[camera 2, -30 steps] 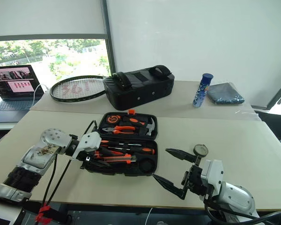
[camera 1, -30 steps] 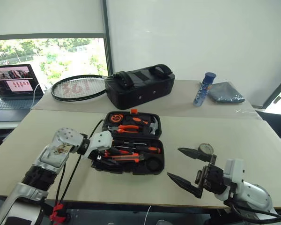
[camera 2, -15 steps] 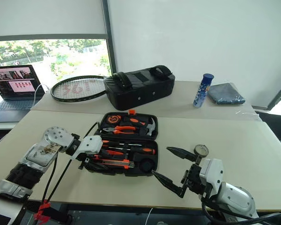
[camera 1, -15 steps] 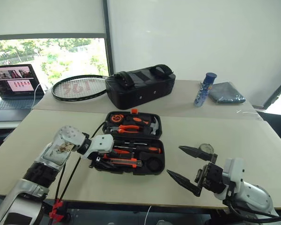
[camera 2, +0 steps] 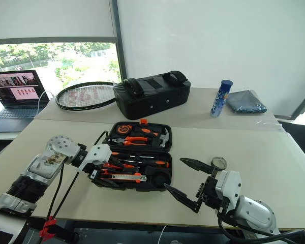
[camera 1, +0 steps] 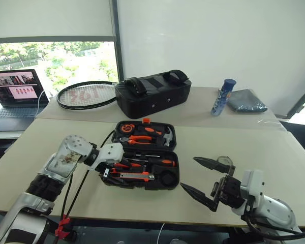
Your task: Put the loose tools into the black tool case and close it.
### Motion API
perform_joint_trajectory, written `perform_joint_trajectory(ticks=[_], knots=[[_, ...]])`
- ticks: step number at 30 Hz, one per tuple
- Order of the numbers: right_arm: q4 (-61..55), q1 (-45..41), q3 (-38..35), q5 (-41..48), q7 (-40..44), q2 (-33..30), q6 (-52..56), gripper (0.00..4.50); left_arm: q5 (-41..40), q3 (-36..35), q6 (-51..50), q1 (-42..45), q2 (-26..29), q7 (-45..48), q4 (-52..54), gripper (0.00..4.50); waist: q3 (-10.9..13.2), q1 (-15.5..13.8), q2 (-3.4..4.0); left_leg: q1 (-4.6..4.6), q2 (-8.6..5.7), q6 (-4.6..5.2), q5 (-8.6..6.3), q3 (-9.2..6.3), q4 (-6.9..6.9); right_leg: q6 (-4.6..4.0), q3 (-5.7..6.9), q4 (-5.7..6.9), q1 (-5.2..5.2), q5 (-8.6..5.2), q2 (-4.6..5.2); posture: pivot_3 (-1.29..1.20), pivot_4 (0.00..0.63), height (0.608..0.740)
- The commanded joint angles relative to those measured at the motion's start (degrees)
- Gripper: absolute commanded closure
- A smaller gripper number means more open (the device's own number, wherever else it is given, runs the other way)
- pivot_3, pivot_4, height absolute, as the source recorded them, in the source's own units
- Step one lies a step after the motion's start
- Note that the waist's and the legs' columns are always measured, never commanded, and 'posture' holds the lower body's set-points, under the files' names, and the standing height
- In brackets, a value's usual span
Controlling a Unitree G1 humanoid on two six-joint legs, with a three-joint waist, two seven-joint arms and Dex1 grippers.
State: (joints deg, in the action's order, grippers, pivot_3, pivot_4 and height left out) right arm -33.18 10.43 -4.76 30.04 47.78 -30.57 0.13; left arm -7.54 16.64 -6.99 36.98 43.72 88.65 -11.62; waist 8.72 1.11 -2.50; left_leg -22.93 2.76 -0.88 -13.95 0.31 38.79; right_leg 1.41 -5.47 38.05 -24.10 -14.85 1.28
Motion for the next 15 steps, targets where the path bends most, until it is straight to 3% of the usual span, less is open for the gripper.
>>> perform_joint_trajectory(ticks=[1,4,7,14,15], knots=[[-0.9,0.0,-0.5,0.3,0.4,-0.2,-0.9,0.00,-6.1,-4.4,-2.5,1.7,-0.4,1.4,2.2,0.89,0.0,0.0,0.00,-0.01,0.00,0.00,0.00,0.00,0.00,0.00,0.00,0.00,-0.01,0.00,0.00,0.00,0.150,0.740],[-0.7,0.3,-0.6,0.3,0.7,-0.2,-1.1,0.00,-7.3,-5.8,-2.8,2.8,-0.7,0.8,0.7,0.89,0.0,-0.1,0.00,-0.01,0.00,0.00,0.00,-0.01,0.02,0.00,0.01,0.01,0.00,0.00,0.00,0.00,0.150,0.740],[-0.6,0.5,-0.6,0.1,0.9,0.0,-1.2,0.00,-6.1,-5.9,0.1,2.7,-1.2,-0.1,-1.6,1.61,0.0,0.0,0.00,0.02,0.00,0.00,0.00,0.00,0.01,0.01,0.00,0.00,0.02,0.00,0.00,0.00,0.150,0.740],[-0.7,1.5,-0.5,-0.1,1.1,0.2,-1.5,0.00,-4.8,-4.1,3.6,-0.6,-2.5,-0.3,-2.1,4.21,0.0,0.0,0.00,0.00,0.00,0.00,0.00,0.01,0.02,0.00,-0.01,0.01,0.00,0.00,0.00,0.00,0.150,0.740],[-0.8,1.5,-0.5,-0.1,1.1,0.2,-1.5,0.00,-4.4,-3.8,3.9,-1.0,-2.8,-0.9,-2.2,4.43,0.0,0.0,0.00,0.01,0.00,0.00,0.00,0.01,0.01,-0.01,-0.01,0.02,0.00,0.01,0.00,0.00,0.150,0.740]])
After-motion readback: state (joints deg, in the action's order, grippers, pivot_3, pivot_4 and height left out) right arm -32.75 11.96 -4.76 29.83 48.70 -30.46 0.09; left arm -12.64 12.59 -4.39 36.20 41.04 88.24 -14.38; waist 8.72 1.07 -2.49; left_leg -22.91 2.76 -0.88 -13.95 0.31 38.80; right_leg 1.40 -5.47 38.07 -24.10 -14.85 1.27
